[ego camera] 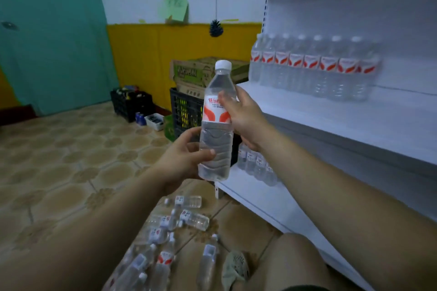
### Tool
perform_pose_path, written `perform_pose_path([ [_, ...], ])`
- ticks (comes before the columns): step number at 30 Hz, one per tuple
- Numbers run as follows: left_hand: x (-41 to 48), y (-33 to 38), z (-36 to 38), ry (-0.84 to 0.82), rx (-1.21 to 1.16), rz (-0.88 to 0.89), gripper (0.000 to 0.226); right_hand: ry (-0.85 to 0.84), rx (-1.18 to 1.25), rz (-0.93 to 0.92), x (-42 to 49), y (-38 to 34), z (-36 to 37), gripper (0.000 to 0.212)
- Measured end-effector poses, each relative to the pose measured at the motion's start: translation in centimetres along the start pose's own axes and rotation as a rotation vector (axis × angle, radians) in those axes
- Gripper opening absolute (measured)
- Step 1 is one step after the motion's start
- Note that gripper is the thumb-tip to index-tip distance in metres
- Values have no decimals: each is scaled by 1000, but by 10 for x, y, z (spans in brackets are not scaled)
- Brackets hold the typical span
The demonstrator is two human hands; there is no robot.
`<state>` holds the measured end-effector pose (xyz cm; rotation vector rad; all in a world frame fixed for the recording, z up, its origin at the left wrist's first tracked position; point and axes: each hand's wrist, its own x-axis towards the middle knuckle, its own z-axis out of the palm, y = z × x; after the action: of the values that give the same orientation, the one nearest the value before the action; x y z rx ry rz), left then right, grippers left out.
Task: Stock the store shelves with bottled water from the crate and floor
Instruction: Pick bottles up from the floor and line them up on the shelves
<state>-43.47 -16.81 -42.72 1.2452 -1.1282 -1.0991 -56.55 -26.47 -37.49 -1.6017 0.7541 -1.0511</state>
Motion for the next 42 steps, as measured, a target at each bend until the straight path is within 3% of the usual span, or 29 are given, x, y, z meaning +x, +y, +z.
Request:
perform_pose_path([
  [2,10,12,11,-34,38,23,55,-2,-56,2,-3,-9,-20,28],
  [7,44,34,50,-171,26,64,46,25,-172,97,-8,-20,-75,65],
  [14,125,54,119,-358,137,103,53,300,-138,58,4,-27,-157,74],
  [19,192,57,170,-433,553,189,68,502,-252,46,23,-21,-226,88],
  [26,287,27,218,-433,1106,300,67,652,-419,50,55,8,-327,87],
  [32,342,9,256,-380,1351,255,70,657,-491,57,94,30,-369,85],
  [37,362,-1,266,-377,1425,306,73,575,-531,91,99,41,-383,97],
  [42,366,-7,265,-366,1411,353,72,572,-583,79,113,57,-400,95],
])
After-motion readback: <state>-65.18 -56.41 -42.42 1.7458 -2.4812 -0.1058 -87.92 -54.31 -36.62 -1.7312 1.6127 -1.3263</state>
